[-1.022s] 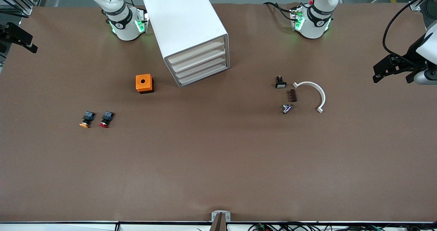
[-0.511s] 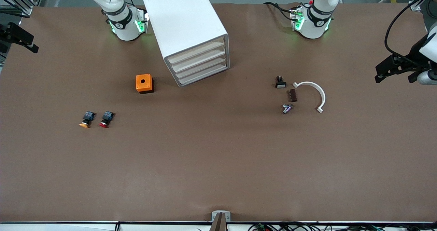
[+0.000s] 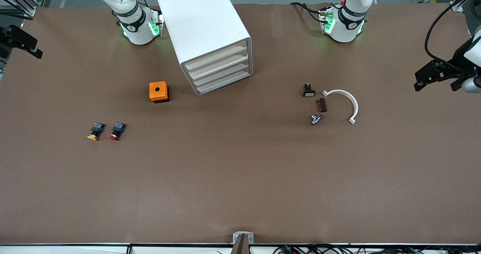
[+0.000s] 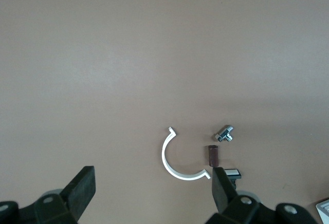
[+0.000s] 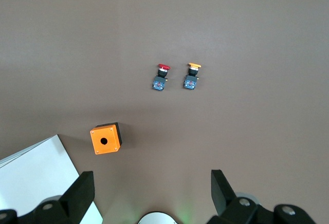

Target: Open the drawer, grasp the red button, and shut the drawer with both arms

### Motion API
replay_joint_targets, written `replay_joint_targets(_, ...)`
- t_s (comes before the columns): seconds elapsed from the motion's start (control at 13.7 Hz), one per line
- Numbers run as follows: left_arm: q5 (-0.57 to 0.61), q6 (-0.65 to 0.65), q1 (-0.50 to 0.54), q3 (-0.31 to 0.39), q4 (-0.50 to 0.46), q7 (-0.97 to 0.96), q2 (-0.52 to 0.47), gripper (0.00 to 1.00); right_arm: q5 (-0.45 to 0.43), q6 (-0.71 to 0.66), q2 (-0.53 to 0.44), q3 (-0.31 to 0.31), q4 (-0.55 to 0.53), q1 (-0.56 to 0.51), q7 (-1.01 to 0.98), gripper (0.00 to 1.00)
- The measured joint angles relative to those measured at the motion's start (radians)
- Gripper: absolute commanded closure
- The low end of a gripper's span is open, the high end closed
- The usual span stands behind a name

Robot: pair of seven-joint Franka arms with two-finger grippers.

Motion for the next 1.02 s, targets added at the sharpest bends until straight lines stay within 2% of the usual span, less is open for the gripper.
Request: replay_joint_targets(1.02,0.0,-0.007,0.0,0.0,0.0,0.0,0.0,0.0,0.0,0.006,0.0,0.007,-0.002,0.011,0.0,0.0)
